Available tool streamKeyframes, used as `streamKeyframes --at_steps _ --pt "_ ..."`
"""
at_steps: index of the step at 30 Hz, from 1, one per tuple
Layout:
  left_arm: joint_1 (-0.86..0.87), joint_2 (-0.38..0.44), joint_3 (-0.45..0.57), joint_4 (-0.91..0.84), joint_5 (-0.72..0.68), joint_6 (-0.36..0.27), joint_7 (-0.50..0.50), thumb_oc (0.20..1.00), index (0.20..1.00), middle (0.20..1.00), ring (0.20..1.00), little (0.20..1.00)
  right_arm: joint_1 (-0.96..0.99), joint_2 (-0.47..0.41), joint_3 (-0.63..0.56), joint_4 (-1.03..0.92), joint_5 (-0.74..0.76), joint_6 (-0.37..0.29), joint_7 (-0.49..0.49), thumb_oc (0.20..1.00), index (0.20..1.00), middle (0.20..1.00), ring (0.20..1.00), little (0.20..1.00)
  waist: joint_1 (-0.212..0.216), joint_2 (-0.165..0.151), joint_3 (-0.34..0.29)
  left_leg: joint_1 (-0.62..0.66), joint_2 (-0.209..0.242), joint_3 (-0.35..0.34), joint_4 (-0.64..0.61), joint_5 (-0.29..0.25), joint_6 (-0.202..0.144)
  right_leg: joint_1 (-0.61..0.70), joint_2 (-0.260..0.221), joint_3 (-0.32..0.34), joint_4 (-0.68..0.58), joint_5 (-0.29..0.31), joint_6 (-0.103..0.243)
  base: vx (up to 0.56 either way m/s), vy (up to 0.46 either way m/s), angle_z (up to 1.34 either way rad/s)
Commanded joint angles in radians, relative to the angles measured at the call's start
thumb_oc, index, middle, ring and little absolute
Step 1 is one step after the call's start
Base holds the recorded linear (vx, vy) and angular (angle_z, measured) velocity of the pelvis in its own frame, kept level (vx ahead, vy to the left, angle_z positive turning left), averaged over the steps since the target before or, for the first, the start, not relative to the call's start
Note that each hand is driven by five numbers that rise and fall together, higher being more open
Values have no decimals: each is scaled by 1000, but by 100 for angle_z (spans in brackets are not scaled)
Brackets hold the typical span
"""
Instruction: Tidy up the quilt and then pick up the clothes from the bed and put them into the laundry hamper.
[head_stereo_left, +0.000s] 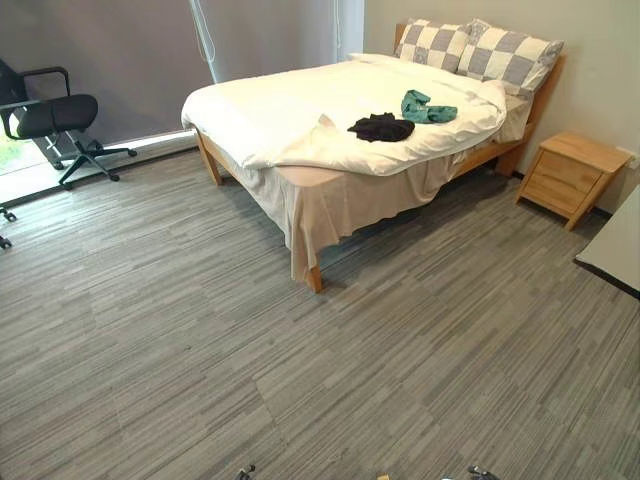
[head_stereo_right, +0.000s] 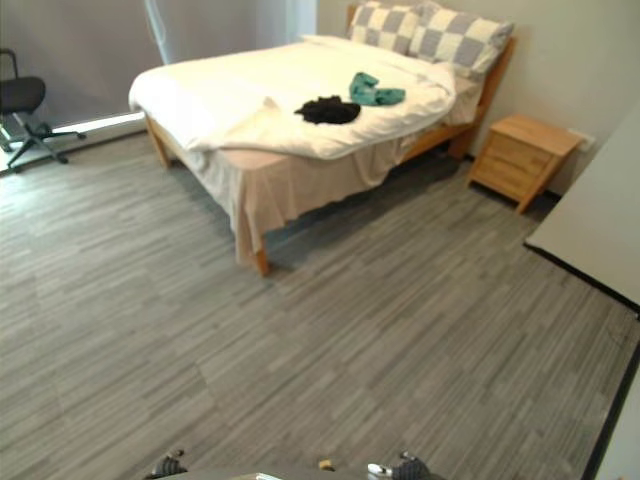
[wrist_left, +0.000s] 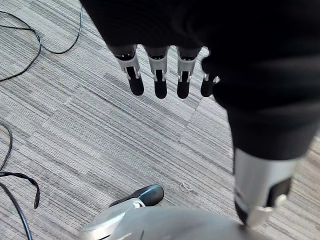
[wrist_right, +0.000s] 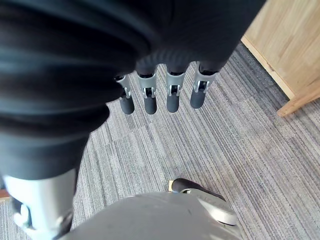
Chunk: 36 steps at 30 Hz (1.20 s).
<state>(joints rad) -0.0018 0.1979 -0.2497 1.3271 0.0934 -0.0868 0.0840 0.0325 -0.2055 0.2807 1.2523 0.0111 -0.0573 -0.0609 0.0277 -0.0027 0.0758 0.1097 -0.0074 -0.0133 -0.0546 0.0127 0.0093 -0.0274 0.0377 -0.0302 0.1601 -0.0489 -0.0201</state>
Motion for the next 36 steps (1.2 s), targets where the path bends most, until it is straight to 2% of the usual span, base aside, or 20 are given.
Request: streamKeyframes --at_steps 1,11,14,16,18,19,21,23,24,25,27,28,29,30,31,32,33,34,35,36 --pt "-68 -6 -13 16 59 -15 5 1000 1000 1000 1000 1000 -38 18 34 14 12 -1 5 1000 1000 1000 1000 1000 -17 -30 53 42 -21 37 -33 -60 -20 143 -61 57 -236 42 111 0 0 0" --pt "-117 -2 -47 -55 10 -38 -8 1000 1000 1000 1000 1000 -98 -1 58 -4 -8 5 6 1000 1000 1000 1000 1000 -6 -24 102 2 -31 54 -33 -66 4 68 -59 96 -187 35 122 52 61 -14" --pt "-130 11 -41 -53 -3 -32 -18 1000 1000 1000 1000 1000 -107 -5 47 -6 -9 7 11 1000 1000 1000 1000 1000 -1 -22 120 6 -24 54 -33 -80 20 -19 -41 74 14 -6 142 74 93 -6" --pt "-136 12 -35 -49 -9 -24 -19 1000 1000 1000 1000 1000 -119 -13 26 -5 0 11 15 1000 1000 1000 1000 1000 -7 -11 152 40 -15 57 -21 -106 32 -112 -53 43 226 40 205 149 119 -5" --pt "-143 18 -32 -48 -9 -16 -15 1000 1000 1000 1000 1000 -121 -7 9 -10 21 12 16 1000 1000 1000 1000 1000 -25 5 168 84 8 44 -19 -124 29 -204 -44 27 383 63 214 301 67 -13" --pt "-147 20 -31 -48 -8 -17 -13 1000 1000 1000 1000 1000 -118 -5 4 -13 34 10 15 1000 1000 1000 1000 1000 -36 6 171 109 9 34 -22 -133 25 -232 -34 23 391 49 206 414 19 12" --pt "-151 23 -31 -43 -3 -17 -13 1000 1000 1000 1000 1000 -113 -4 0 -9 47 7 11 1000 1000 1000 1000 1000 -50 4 173 135 8 19 -30 -147 17 -241 -23 17 327 32 191 428 -29 44" --pt "-166 29 -43 -19 16 -26 -9 1000 1000 1000 1000 1000 -104 -10 -1 -9 54 0 2 1000 1000 1000 1000 1000 -91 -17 178 178 -9 -32 -33 -197 -18 -268 -48 61 -35 74 186 561 -97 45" --pt "-166 28 -43 -19 16 -27 -9 1000 1000 1000 1000 1000 -104 -11 0 -9 54 0 2 1000 1000 1000 1000 1000 -95 -10 183 185 -1 -36 -33 -201 -19 -252 -44 53 -51 79 185 665 -193 94" --pt "-171 28 -51 5 52 -31 -17 1000 1000 1000 1000 1000 -91 -10 -4 -5 41 4 13 1000 1000 1000 1000 1000 -128 -8 179 223 17 -58 -33 -242 -47 -301 -76 88 -173 133 204 663 -192 84" --pt "-163 26 -55 17 68 -31 -20 1000 1000 1000 1000 1000 -79 -11 -3 -3 32 7 17 1000 1000 1000 1000 1000 -138 -3 176 250 34 -56 -33 -260 -56 -313 -69 103 -162 144 208 635 -193 67" --pt "-150 27 -56 28 95 -21 -24 1000 1000 1000 1000 1000 -62 -19 2 1 13 12 29 1000 1000 1000 1000 1000 -144 -2 160 279 59 -61 16 -222 -69 -304 -48 119 -118 166 181 428 -145 61" --pt "-150 26 -56 28 95 -21 -23 1000 1000 1000 1000 1000 -61 -19 2 1 13 12 29 1000 1000 1000 1000 1000 -145 -1 160 279 60 -61 17 -224 -69 -303 -47 118 -118 166 181 656 -247 25" --pt "-140 22 -49 28 85 -17 -20 1000 1000 1000 1000 1000 -61 -26 6 10 4 12 30 1000 1000 1000 1000 1000 -148 8 153 258 79 -56 125 -158 -86 -270 -21 120 -108 174 157 571 -331 31" --pt "-136 29 -37 15 68 -3 -15 1000 1000 1000 1000 1000 -58 -35 4 17 1 18 20 1000 1000 1000 1000 1000 -130 -2 159 101 86 -35 433 5 -109 -184 -16 97 -137 165 113 727 -434 23" --pt "-138 35 -38 6 67 -1 -7 1000 1000 1000 1000 1000 -63 -42 0 7 8 18 15 1000 1000 1000 1000 1000 -116 -22 170 29 63 -38 559 55 -95 -145 -25 99 -153 157 94 488 -330 51" --pt "-138 35 -38 5 67 0 -7 1000 1000 1000 1000 1000 -63 -42 0 7 8 18 15 1000 1000 1000 1000 1000 -119 -18 169 21 66 -42 571 49 -95 -146 -23 95 -154 157 94 297 -202 33" --pt "-147 38 -40 -8 56 0 7 1000 1000 1000 1000 1000 -82 -56 0 -12 27 15 5 1000 1000 1000 1000 1000 -101 -42 190 -70 42 -36 699 44 -79 -101 -36 103 -172 146 77 456 -195 -14" --pt "-161 33 -42 -18 46 0 22 1000 1000 1000 1000 1000 -107 -65 -3 -15 32 17 -7 1000 1000 1000 1000 1000 -78 -68 196 -153 40 31 699 9 -55 -46 -62 102 -192 118 67 463 -192 -41" --pt "-162 32 -42 -18 46 0 22 1000 1000 1000 1000 1000 -108 -65 -4 -15 32 16 -7 1000 1000 1000 1000 1000 -75 -63 202 -149 46 33 706 2 -55 -40 -57 103 -193 118 67 675 -100 -49"
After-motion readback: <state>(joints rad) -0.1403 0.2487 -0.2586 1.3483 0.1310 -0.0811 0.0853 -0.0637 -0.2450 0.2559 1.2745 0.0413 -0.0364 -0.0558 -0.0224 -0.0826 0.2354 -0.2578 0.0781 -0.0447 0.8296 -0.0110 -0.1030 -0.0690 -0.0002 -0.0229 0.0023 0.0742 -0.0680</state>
